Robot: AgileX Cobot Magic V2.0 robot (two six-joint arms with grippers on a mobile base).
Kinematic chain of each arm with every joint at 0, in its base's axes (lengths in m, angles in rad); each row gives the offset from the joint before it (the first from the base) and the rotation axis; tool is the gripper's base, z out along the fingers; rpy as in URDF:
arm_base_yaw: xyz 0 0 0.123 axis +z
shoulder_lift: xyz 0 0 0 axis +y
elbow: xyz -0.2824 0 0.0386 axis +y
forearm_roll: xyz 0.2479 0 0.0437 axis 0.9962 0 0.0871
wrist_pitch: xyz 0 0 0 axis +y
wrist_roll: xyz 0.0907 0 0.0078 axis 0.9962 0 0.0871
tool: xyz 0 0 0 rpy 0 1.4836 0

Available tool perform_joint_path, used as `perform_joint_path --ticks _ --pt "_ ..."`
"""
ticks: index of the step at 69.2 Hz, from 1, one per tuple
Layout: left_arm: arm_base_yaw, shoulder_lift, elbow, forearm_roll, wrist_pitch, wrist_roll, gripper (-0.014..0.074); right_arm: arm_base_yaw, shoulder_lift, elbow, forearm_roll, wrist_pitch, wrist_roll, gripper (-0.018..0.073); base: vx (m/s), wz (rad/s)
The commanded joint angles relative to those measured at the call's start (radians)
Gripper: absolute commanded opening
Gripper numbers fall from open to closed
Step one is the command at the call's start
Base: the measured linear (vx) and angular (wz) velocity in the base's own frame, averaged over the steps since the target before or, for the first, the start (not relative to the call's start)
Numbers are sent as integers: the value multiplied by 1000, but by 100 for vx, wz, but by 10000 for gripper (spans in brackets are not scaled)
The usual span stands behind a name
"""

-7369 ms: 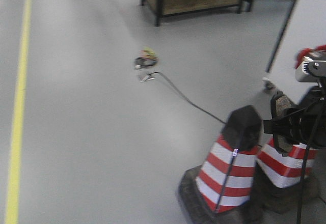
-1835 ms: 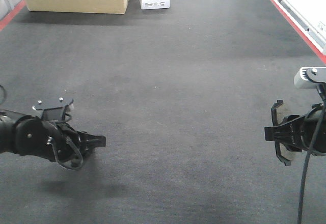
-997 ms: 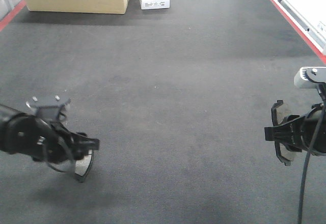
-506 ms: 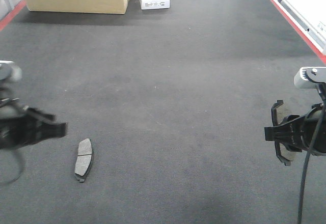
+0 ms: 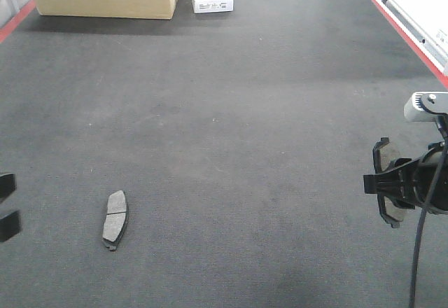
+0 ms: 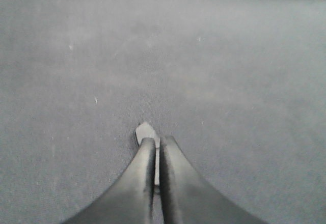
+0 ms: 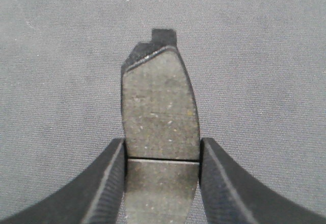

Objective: Move and align brake pads A on conveyor
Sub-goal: 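Raise the open left gripper away from the placed pad, then lower the right gripper to the belt and release its brake pad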

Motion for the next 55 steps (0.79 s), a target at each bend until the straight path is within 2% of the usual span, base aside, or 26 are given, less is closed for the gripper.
perform_joint_path --ticks 1,34,41,49,55 --pt "-5 -23 -24 7 -65 -2 -8 -3 -23 -30 1 -64 -11 67 0 0" --pt "-5 -23 -24 7 -60 -2 -6 -3 -23 -30 9 -87 -11 67 0 0" --pt "-5 -23 -24 7 -60 -2 -6 0 -18 -30 49 -87 -24 67 0 0" --pt "-5 -21 -24 7 -60 -2 -7 0 30 -50 122 -72 -119 71 0 0" --pt "-5 -21 -24 7 -60 -2 -7 0 86 -89 186 -57 -148 76 0 0"
